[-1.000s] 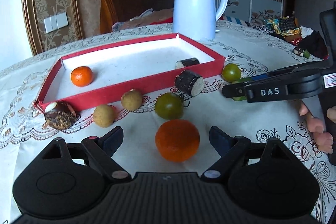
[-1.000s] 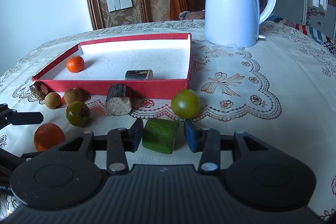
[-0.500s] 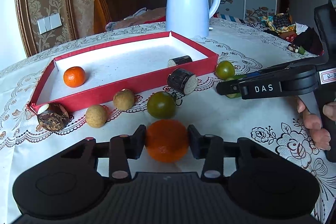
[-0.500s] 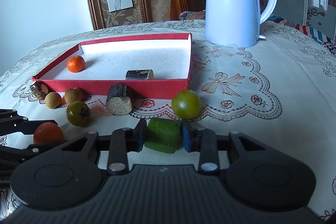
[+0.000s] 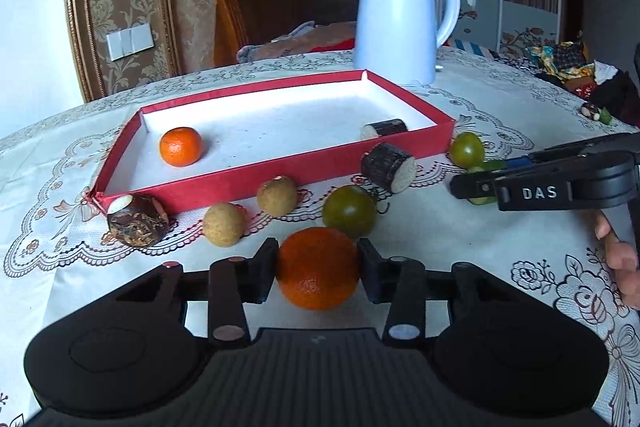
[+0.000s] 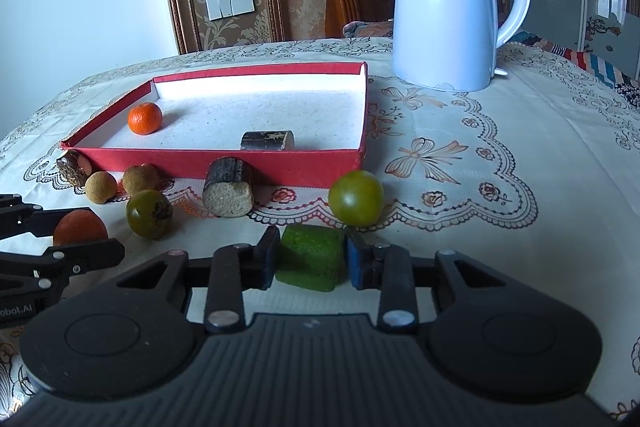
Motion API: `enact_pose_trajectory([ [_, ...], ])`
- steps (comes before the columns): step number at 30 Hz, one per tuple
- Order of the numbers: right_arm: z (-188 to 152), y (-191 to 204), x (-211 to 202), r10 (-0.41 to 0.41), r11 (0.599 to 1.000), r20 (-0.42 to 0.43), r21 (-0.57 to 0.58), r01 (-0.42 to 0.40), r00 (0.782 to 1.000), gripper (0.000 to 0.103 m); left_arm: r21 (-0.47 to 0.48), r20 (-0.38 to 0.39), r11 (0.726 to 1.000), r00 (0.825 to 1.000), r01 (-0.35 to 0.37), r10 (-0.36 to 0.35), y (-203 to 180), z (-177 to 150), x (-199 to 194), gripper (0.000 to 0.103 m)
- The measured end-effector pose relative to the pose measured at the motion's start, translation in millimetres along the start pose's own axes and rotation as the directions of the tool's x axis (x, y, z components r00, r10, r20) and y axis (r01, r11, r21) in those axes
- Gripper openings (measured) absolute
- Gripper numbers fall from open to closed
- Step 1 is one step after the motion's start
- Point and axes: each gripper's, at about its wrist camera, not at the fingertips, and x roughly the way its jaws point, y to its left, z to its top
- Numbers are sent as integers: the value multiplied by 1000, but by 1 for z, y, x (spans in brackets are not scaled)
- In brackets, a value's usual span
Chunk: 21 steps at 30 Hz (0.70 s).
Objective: Organize fruits
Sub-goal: 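Carry the cucumber and mandarin into the tray and open both grippers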
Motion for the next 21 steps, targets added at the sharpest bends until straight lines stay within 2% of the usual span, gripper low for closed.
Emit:
enact_pose_trajectory([
  [10, 1, 7, -10, 8, 999, 50, -41, -5, 999, 28, -68, 31, 994, 995, -90, 92, 11, 7, -6, 42],
  [17, 1, 9, -13, 8, 998, 69, -58, -4, 998, 27, -89, 23, 992, 996, -89, 92, 18, 12, -5, 42],
  [21, 4, 5, -17, 1, 999, 89, -46, 3, 996, 27, -140, 40, 987, 996, -78, 84, 27, 16, -10, 42],
])
